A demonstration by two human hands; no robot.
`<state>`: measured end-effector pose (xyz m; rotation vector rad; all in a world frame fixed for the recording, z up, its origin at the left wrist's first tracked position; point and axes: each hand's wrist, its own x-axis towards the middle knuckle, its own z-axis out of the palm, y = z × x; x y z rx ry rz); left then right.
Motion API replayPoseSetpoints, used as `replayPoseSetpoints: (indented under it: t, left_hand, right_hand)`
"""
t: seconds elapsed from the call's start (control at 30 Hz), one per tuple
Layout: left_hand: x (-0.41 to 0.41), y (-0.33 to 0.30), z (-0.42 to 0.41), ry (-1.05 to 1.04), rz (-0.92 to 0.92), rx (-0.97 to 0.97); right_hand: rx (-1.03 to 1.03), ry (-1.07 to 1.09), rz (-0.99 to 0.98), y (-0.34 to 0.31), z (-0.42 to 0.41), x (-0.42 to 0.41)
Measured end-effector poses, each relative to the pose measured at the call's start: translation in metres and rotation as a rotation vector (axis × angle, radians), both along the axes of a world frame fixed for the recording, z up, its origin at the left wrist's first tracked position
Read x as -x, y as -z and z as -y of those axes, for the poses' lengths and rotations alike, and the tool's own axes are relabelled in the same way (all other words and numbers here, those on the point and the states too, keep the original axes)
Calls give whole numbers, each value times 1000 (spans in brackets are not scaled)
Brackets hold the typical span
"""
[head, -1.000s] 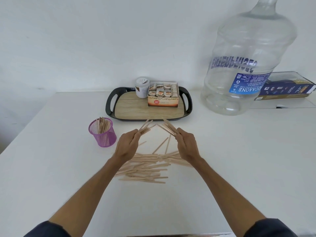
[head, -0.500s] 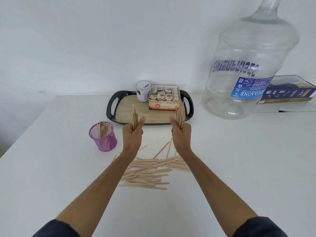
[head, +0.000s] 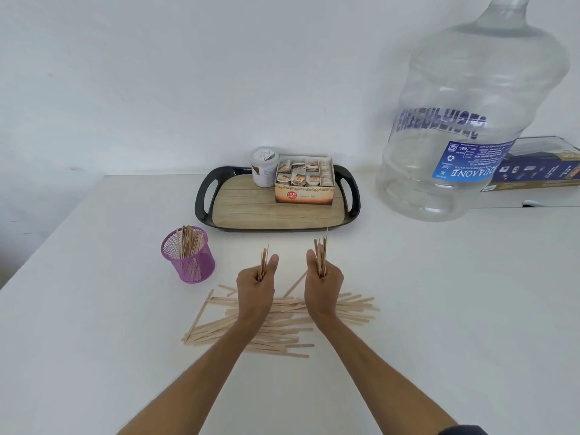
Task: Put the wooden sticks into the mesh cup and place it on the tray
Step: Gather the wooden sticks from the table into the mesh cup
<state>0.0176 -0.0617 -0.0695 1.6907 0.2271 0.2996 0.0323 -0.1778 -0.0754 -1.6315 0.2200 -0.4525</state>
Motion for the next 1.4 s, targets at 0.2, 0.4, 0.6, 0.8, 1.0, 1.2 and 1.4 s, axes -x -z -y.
replayPoseSetpoints:
  t: [0.2, 0.4, 0.6, 0.8, 1.0, 1.2, 1.4]
  left_hand:
    - [0, 4, 0, 4, 47, 7]
    - [-1, 0, -1, -21, 95, -42]
    - [3, 4, 5, -38, 44, -65]
    - [-4, -6, 1, -40, 78, -22]
    - [1, 3, 4, -11, 29, -39]
    - [6, 8, 5, -2, -8, -35]
    - [4, 6, 8, 29, 3, -34]
  right_hand:
    - [-25, 2, -39, 0, 1, -2]
    - [-54, -18, 46, -8, -1, -1]
    - [-60, -40, -3, -8, -4, 0]
    - [14, -85, 5, -31, -3, -17]
    - [57, -92, -87, -19, -5, -12]
    - [101, -119, -30, -23, -5, -14]
    - [407, -198, 12, -29, 1, -21]
